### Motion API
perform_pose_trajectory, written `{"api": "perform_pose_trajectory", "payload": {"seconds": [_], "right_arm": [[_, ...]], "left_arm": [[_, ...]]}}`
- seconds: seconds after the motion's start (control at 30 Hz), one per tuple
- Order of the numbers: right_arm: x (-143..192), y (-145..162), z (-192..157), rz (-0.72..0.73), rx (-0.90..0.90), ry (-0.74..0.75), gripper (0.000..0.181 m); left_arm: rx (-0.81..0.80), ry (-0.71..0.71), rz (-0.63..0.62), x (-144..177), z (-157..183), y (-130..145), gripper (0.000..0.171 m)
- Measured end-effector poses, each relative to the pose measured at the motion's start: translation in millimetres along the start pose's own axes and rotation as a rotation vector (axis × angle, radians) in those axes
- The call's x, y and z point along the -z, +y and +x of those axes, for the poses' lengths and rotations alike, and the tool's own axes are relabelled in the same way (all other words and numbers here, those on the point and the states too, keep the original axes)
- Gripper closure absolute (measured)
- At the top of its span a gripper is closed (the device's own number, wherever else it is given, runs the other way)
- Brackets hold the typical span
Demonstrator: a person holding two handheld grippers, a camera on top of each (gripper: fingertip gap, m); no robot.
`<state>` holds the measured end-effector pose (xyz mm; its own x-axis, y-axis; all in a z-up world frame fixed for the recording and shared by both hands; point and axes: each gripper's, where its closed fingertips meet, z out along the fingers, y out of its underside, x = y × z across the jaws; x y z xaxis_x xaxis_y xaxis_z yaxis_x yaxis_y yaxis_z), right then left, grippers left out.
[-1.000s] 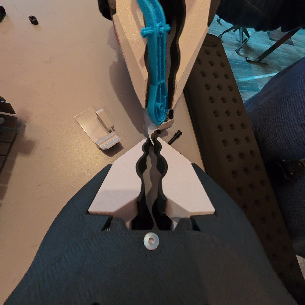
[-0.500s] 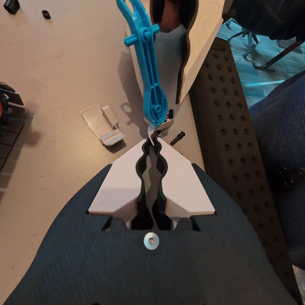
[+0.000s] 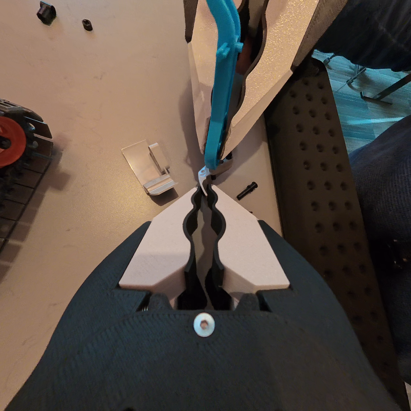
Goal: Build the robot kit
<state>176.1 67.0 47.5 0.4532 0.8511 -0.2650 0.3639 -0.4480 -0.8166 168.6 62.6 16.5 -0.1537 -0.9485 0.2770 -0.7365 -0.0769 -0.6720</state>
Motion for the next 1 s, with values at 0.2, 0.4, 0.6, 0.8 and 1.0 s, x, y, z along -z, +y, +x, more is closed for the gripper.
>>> {"api": "perform_pose_trajectory", "payload": {"seconds": [0.2, 0.4, 0.6, 0.8, 1.0], "right_arm": [[0, -7, 7, 0.059, 0.079, 0.103, 0.176], [13, -18, 5, 0.15, 0.027, 0.037, 0.175], [12, -7, 8, 0.092, -0.028, 0.022, 0.175], [21, 9, 27, -0.084, 0.033, 0.136, 0.175], [17, 30, 40, -0.343, 0.394, 0.389, 0.175]], "left_arm": [[0.026, -0.001, 0.01, 2, -4, 1, 0.169], [0.032, -0.036, 0.001, 5, -10, 1, 0.169], [0.035, -0.029, -0.005, 6, -8, 2, 0.169], [0.017, -0.031, -0.012, 7, -8, 4, 0.169], [0.002, -0.043, -0.014, 7, -6, 4, 0.169]]}}
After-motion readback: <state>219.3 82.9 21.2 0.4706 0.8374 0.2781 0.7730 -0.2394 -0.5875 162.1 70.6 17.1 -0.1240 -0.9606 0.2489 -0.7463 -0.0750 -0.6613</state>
